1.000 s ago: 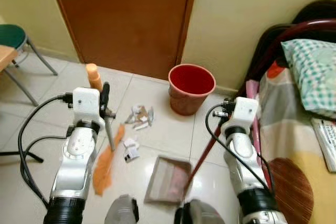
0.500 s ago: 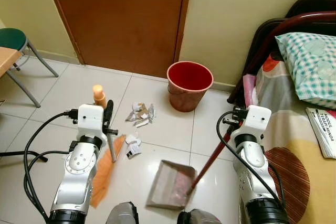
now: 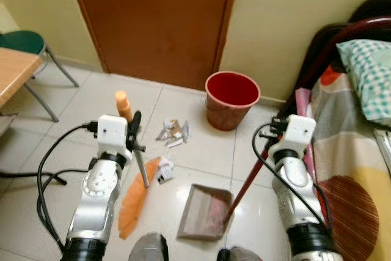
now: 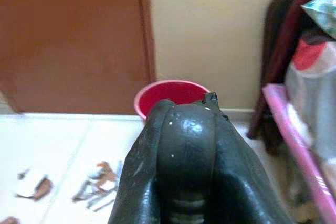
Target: Sweep floor
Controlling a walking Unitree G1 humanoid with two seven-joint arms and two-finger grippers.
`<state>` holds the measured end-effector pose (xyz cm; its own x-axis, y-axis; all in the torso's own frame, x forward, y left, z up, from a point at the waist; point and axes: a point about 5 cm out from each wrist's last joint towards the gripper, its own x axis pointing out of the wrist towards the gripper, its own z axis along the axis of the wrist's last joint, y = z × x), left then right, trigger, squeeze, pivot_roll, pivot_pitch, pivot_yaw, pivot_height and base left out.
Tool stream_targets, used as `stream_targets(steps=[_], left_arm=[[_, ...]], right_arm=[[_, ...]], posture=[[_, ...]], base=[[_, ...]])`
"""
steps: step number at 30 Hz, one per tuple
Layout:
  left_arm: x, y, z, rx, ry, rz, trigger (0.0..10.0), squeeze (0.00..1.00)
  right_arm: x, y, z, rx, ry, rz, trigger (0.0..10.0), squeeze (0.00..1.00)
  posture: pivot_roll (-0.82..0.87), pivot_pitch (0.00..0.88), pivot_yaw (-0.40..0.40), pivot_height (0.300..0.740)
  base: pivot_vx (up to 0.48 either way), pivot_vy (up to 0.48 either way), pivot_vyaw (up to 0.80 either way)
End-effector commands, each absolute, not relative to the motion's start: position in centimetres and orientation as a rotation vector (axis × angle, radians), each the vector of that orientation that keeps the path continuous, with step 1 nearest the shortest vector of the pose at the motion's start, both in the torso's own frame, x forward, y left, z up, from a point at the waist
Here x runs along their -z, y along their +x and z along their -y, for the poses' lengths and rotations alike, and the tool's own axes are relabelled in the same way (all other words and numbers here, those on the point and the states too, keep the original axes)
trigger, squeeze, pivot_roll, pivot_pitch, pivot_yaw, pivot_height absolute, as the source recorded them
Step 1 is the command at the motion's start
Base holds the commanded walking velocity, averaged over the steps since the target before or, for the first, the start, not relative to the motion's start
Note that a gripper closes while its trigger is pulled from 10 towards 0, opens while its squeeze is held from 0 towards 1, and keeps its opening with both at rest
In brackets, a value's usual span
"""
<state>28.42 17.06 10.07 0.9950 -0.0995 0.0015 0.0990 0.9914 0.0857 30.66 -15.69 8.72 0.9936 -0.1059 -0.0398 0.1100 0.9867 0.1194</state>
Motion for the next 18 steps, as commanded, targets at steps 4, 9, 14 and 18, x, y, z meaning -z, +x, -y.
stream_targets(steps=[4, 9, 14, 18], left_arm=[[-10.23, 28.44, -16.59, 0.115, 0.089, 0.014, 10.0, 0.00], [-10.19, 28.56, -16.60, 0.110, 0.083, 0.012, 10.0, 0.00], [-10.49, 28.80, -16.55, 0.112, 0.109, 0.031, 10.0, 0.00], [-10.62, 28.74, -16.58, 0.114, 0.120, 0.041, 10.0, 0.00]], right_arm=[[-8.70, 30.49, 16.48, 0.136, 0.121, -0.025, 10.0, 0.00], [-8.67, 30.55, 16.28, 0.133, 0.114, -0.024, 10.0, 0.00], [-8.77, 30.75, 16.14, 0.133, 0.107, -0.018, 10.0, 0.00], [-8.84, 30.70, 16.29, 0.141, 0.096, -0.015, 10.0, 0.00]], posture=[[-0.03, 0.107, -0.027, 0.740], [-0.03, 0.106, -0.024, 0.740], [-0.03, 0.102, -0.025, 0.740], [-0.03, 0.102, -0.025, 0.740]], base=[[0.000, 0.409, 0.00], [0.000, 0.429, 0.00], [0.000, 0.212, 0.00], [0.000, 0.000, 0.00]])
